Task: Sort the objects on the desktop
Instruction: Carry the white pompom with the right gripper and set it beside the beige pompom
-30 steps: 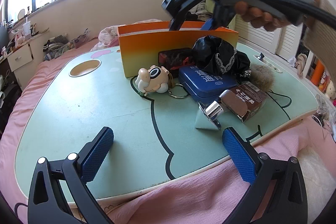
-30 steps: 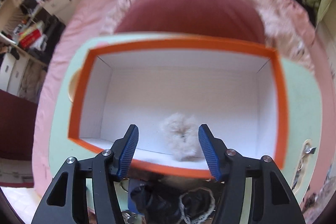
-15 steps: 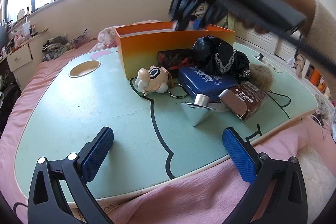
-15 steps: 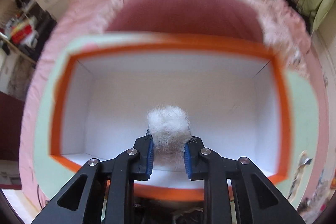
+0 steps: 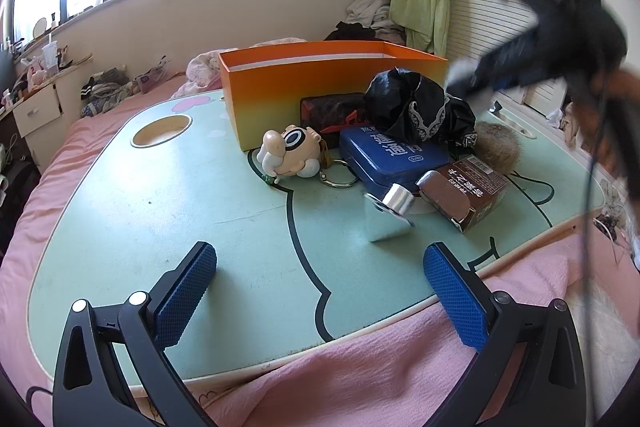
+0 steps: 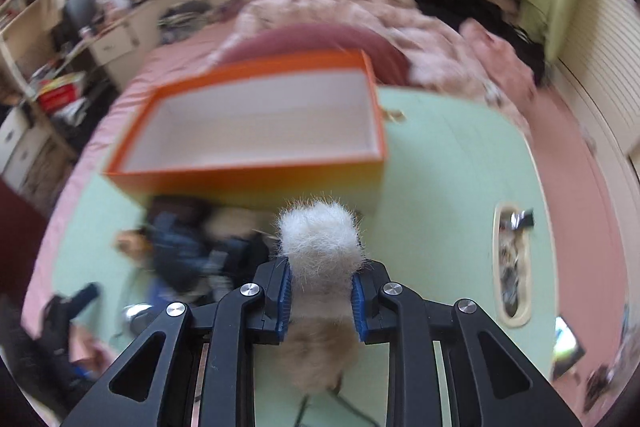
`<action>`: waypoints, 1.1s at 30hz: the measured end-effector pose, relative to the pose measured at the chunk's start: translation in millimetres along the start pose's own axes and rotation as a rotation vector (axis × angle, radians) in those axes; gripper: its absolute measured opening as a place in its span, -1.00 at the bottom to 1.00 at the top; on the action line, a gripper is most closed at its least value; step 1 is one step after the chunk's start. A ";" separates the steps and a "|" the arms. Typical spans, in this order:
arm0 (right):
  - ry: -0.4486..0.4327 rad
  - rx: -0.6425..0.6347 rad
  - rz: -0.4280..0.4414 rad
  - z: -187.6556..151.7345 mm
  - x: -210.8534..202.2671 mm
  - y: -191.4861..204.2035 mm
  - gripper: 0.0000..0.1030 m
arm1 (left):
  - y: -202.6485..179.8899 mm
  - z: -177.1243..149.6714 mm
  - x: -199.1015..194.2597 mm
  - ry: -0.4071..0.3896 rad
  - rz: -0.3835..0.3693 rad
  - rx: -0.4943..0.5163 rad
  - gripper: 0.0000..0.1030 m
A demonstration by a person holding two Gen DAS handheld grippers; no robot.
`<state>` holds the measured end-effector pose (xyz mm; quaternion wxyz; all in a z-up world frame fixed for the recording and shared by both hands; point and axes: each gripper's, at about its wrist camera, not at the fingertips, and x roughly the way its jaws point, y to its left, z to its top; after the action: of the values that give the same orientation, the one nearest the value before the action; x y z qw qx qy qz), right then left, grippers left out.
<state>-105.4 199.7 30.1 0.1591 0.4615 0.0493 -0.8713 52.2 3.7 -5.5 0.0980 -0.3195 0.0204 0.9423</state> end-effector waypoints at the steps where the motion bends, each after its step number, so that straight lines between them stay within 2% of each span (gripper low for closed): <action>1: -0.014 0.001 0.012 -2.2 5.6 1.2 -0.53 | 0.0 0.3 0.3 0.001 0.000 0.000 0.99; 4: -0.071 0.003 0.080 -6.2 14.3 6.9 -0.48 | -0.2 -0.4 -0.2 0.001 0.000 0.001 0.99; 5: -0.112 0.008 0.112 -6.3 11.0 7.9 -0.37 | -0.2 -0.2 0.0 0.002 0.000 0.001 0.99; 7: -0.185 0.028 0.131 -7.6 -0.5 6.7 -0.03 | 0.0 -0.4 0.0 0.002 -0.001 0.001 0.99; 9: -0.290 0.051 0.136 -18.7 -23.7 2.0 0.55 | -0.2 -0.5 -0.3 0.001 -0.001 0.001 0.99; 10: -0.320 0.054 0.139 -25.1 -32.7 0.7 0.60 | -0.4 -0.4 -0.3 0.001 -0.001 0.001 0.99; 11: -0.342 0.051 0.142 -38.5 -44.5 -2.4 0.60 | -0.5 -0.3 -0.2 0.001 -0.001 0.001 0.99; 16: -0.339 -0.043 0.135 -95.5 -68.6 -1.3 0.61 | -0.9 -0.3 -0.6 0.002 0.000 0.000 0.99; 19: -0.255 -0.110 0.064 -120.9 -45.8 4.8 0.76 | -1.0 -0.1 -0.4 0.002 0.001 0.000 0.99; 20: -0.227 -0.116 0.050 -121.2 -33.3 3.6 0.75 | -0.8 -0.4 -0.7 0.002 0.000 0.000 0.99; 21: -0.303 -0.159 -0.029 -128.7 -29.6 9.8 0.89 | -1.3 -0.4 -0.5 0.004 0.002 0.004 0.99; 22: -0.342 -0.154 -0.044 -132.6 -26.5 10.3 0.98 | -1.5 -0.5 -0.3 0.003 0.004 0.006 0.99; 23: -0.353 -0.119 -0.027 -133.4 -22.0 7.9 1.00 | -0.7 -0.6 0.2 0.004 0.002 0.004 0.99; 33: -0.362 -0.133 -0.027 -143.4 -18.8 19.9 1.00 | 1.1 -1.0 1.4 0.003 0.000 0.003 0.99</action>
<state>23.9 218.7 -34.9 0.1839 0.2852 0.0834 -0.9370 51.5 2.8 -7.2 0.0986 -0.3208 0.0221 0.9417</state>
